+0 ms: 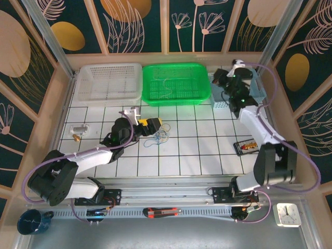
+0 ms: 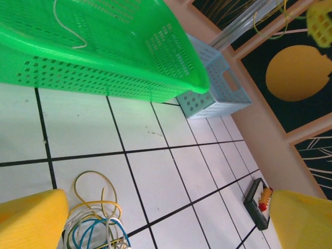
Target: Untangle the cables
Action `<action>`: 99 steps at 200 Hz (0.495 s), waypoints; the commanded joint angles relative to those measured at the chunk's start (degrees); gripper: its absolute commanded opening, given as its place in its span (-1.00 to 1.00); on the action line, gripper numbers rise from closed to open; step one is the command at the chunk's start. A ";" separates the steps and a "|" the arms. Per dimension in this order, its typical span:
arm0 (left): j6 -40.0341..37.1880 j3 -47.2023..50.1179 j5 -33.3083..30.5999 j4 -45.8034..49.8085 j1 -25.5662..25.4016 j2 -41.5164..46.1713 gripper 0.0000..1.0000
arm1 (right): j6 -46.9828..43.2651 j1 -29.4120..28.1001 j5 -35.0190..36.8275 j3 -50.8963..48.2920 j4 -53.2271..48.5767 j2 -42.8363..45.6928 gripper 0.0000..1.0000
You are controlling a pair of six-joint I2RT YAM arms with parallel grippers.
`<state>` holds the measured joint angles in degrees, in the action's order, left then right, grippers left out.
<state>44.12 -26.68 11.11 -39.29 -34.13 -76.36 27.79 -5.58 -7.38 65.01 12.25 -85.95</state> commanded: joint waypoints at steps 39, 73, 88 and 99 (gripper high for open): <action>2.90 -1.89 -1.01 1.96 0.30 -3.00 0.98 | 4.06 7.93 4.83 15.12 -4.26 -20.40 -1.00; 2.99 -2.06 -0.83 1.88 0.41 -3.04 0.98 | 3.28 9.86 2.06 20.39 -7.25 -25.95 -0.13; 3.00 -2.05 -0.83 2.10 0.49 -3.01 0.98 | 2.09 9.83 1.16 21.12 -8.14 -25.35 -0.03; 3.12 -1.98 -1.07 2.18 0.55 -2.97 0.98 | 1.98 9.76 0.09 19.78 -7.00 -23.34 -0.02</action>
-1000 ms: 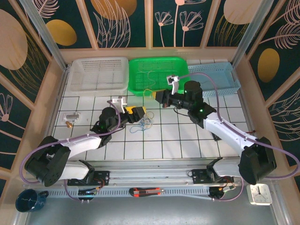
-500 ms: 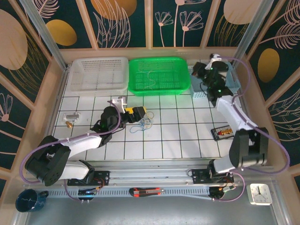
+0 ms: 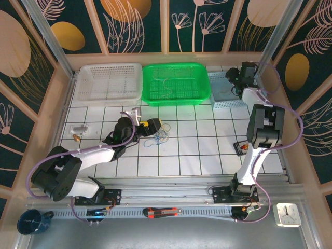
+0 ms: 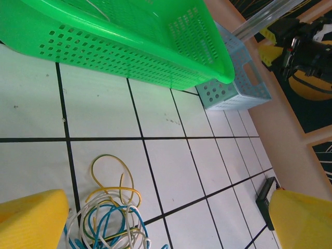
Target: Untangle the cables
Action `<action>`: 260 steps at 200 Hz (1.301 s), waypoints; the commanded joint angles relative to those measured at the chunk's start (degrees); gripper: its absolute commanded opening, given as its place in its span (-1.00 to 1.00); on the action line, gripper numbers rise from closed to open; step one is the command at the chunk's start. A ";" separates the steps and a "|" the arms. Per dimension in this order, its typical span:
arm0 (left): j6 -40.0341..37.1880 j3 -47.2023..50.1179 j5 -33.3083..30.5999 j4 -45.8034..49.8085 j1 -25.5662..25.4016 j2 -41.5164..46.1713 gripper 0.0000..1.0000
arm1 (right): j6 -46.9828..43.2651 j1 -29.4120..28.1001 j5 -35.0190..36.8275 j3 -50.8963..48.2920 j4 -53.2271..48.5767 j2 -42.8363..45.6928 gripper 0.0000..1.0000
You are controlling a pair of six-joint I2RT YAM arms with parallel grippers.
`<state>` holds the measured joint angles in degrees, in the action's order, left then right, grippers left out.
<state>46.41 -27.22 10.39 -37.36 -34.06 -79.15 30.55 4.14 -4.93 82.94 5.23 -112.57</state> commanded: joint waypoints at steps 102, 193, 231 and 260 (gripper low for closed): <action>4.06 3.44 -4.43 3.87 5.31 6.62 0.97 | -1.69 -22.75 -8.66 -25.41 7.40 28.22 -0.06; 4.84 5.21 0.27 5.30 9.81 7.83 0.98 | -23.98 -45.36 -3.96 -31.02 -3.15 23.05 0.01; 5.54 4.78 1.55 4.05 9.81 6.31 0.98 | -28.43 -45.36 -6.52 -29.21 -3.15 18.46 0.02; 5.70 4.68 2.34 3.38 9.81 5.38 0.98 | -30.93 -45.36 -8.24 -27.19 -3.72 15.46 0.03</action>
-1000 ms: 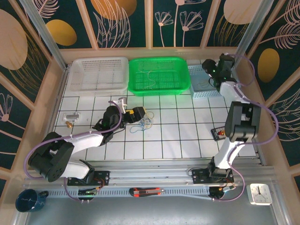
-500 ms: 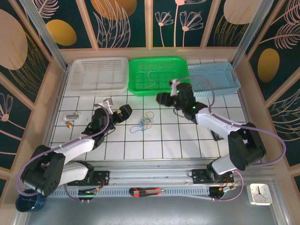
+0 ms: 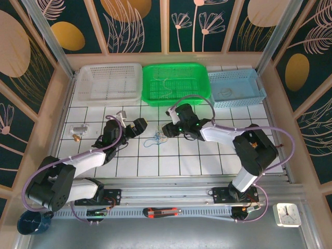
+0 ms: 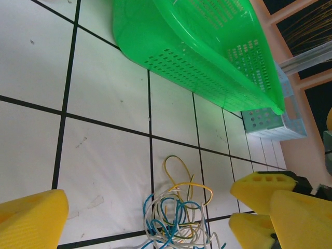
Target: Untangle the cables
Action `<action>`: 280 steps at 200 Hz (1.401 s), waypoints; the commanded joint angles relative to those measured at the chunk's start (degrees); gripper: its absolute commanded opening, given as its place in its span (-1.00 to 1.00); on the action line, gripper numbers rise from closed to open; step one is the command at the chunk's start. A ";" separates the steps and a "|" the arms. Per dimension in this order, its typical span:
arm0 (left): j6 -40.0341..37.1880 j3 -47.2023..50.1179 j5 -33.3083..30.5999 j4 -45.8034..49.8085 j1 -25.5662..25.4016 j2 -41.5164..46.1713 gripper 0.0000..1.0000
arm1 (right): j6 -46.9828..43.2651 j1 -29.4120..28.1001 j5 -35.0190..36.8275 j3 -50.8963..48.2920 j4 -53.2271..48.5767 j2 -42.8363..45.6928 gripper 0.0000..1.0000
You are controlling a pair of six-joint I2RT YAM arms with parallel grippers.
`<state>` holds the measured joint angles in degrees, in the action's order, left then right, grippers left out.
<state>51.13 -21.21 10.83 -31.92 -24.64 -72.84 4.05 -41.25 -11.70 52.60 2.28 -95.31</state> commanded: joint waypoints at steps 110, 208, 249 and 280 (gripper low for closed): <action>1.66 -1.64 3.49 -4.29 0.45 -3.19 0.98 | -6.61 0.12 -6.17 9.42 -0.87 -11.19 -0.12; 1.29 -1.20 3.59 -4.54 0.47 -4.13 0.97 | -4.96 0.56 -8.71 8.02 -2.17 -6.11 -1.00; -1.25 -1.25 4.20 -4.11 0.48 -4.66 0.98 | -0.34 1.75 -8.64 4.15 0.94 -0.45 -1.00; -3.47 -1.29 5.94 -4.81 0.44 -5.96 0.98 | 5.46 3.48 -9.46 1.04 4.44 2.60 -1.00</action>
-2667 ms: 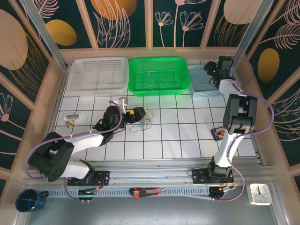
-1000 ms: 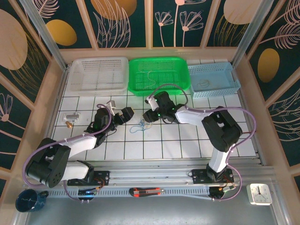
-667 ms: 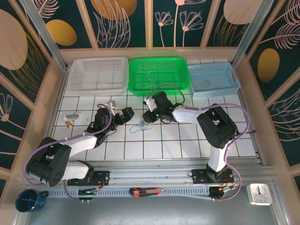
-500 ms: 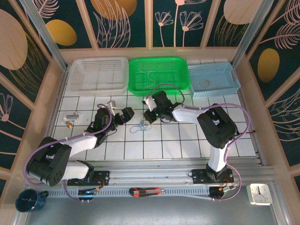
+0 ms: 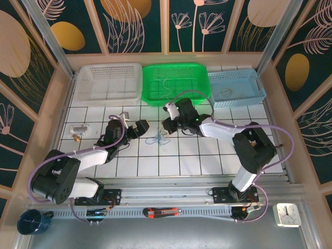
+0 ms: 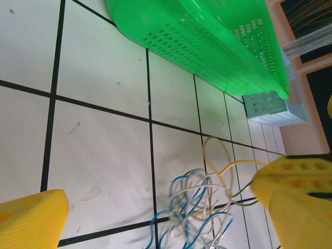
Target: Untangle the cables
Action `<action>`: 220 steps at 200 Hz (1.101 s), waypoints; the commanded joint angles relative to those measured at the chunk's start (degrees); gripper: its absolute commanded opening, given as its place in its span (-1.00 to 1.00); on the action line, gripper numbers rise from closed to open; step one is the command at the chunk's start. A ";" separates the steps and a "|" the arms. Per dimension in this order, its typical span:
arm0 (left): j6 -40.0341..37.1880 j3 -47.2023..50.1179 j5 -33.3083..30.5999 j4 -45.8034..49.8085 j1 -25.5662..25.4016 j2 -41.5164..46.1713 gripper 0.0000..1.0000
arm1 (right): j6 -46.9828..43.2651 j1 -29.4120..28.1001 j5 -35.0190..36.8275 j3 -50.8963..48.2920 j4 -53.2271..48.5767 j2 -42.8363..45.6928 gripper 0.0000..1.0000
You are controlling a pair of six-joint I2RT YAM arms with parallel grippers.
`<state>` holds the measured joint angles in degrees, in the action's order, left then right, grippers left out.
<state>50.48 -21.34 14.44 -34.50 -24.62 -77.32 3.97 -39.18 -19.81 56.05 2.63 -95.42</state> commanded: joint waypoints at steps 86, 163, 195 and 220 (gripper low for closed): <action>-12.08 -8.63 8.11 1.22 -3.86 -10.34 0.98 | 19.63 5.21 -9.34 -7.29 14.64 4.83 -1.00; -1.06 -8.92 5.13 -3.85 -4.29 -9.71 0.94 | 18.72 5.31 -10.67 -9.68 16.61 4.68 -1.00; 13.74 -6.96 10.30 -20.92 -4.36 -10.69 0.69 | 18.72 5.41 -12.48 -10.55 18.23 4.82 -1.00; 18.43 -7.21 11.96 -25.95 -4.38 -12.40 0.47 | 18.80 5.40 -13.14 -10.46 18.79 4.63 -1.00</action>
<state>59.94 -28.82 22.76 -48.84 -28.99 -88.38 22.87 -34.15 -30.94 46.06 18.28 -92.40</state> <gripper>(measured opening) 0.769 0.041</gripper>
